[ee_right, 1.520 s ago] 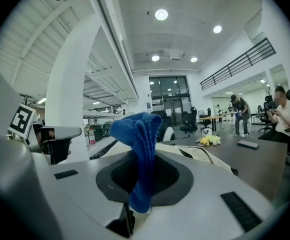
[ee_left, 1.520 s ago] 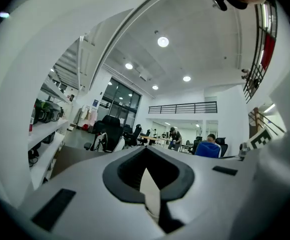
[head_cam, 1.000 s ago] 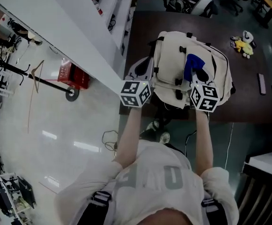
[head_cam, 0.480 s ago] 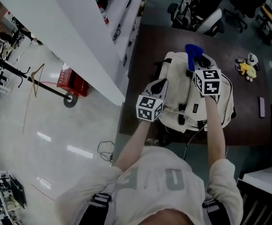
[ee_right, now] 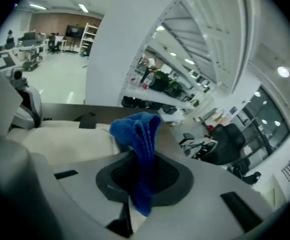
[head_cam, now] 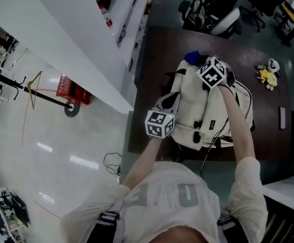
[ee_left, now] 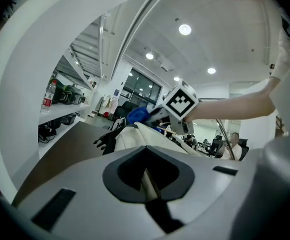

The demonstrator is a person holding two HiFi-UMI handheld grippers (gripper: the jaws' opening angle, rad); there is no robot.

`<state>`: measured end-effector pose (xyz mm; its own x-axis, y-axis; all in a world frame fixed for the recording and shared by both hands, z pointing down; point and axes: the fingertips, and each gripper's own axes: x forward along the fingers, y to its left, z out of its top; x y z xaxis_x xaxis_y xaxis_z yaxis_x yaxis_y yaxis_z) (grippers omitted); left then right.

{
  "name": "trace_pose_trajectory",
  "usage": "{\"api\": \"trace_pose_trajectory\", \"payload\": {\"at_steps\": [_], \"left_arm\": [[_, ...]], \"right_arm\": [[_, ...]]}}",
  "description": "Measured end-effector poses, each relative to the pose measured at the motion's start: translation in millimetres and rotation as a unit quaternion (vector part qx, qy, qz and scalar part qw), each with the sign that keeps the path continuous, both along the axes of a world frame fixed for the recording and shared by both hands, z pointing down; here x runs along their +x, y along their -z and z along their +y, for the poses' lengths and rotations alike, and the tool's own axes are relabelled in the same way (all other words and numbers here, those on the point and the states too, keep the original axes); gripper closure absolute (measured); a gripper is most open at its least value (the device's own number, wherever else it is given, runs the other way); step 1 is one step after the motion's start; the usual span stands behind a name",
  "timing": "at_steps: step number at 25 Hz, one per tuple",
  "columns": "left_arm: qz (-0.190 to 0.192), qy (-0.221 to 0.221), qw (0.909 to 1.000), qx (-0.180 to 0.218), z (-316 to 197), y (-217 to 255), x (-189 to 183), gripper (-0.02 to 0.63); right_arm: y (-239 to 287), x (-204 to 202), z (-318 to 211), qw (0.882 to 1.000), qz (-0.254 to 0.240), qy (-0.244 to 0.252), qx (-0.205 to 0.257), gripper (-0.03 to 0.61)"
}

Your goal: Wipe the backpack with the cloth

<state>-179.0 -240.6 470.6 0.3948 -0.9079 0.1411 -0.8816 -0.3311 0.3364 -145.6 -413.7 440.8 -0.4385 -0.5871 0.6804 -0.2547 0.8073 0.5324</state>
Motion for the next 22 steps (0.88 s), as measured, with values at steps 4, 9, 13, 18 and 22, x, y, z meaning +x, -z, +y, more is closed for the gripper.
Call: {"api": "trace_pose_trajectory", "payload": {"at_steps": [4,9,13,18,22], "left_arm": [[0.003,0.0,1.0,0.003,0,1,-2,0.609],[-0.004,0.005,1.0,0.006,1,0,-1,0.609],[-0.011,0.013,0.9998,0.007,2,1,-4,0.61],[-0.025,0.022,0.9993,0.015,5,5,-6,0.609],[-0.054,0.028,0.9976,0.031,9,16,-11,0.609]], "right_arm": [[-34,-13,14,0.996,0.08,0.039,-0.007,0.537],[-31,-11,26,0.991,0.108,0.075,-0.005,0.537],[-27,-9,34,0.99,0.114,0.082,0.0,0.537],[-19,-8,53,0.989,0.114,0.091,0.005,0.537],[-13,-13,72,0.989,0.109,0.097,0.004,0.537]]}}
